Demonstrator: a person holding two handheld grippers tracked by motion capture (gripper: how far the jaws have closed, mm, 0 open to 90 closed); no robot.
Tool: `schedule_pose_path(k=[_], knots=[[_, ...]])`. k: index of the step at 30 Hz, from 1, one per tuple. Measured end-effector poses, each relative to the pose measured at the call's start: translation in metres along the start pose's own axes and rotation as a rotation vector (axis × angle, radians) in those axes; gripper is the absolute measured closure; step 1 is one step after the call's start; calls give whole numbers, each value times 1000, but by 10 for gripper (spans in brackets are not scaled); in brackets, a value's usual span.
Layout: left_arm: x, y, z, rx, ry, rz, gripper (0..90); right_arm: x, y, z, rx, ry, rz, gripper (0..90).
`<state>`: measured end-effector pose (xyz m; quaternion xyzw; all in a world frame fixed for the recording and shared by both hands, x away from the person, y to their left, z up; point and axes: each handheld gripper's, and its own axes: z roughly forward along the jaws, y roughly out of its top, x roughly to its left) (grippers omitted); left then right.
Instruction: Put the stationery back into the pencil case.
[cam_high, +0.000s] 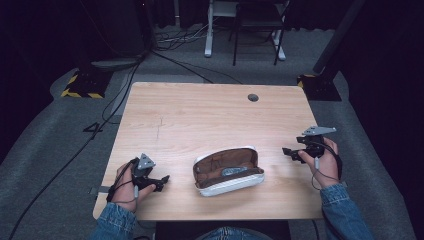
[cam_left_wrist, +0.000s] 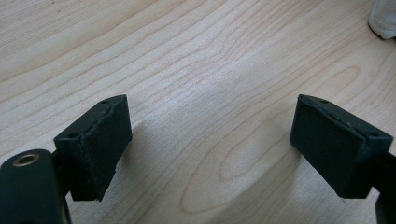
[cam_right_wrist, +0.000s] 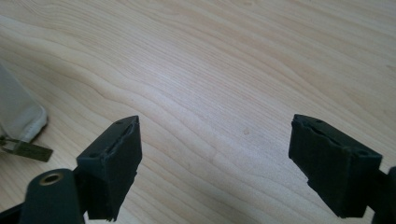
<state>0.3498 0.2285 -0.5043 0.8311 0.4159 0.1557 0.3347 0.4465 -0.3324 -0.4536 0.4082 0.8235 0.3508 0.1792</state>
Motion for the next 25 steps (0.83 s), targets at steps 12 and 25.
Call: schedule_pose_path(k=[12,25], knots=[[0,0,0,3,2,3,121,3,-14,23,26,-4,-1,176],[0,0,0,3,2,3,121,12,-28,44,4,-24,26,62]])
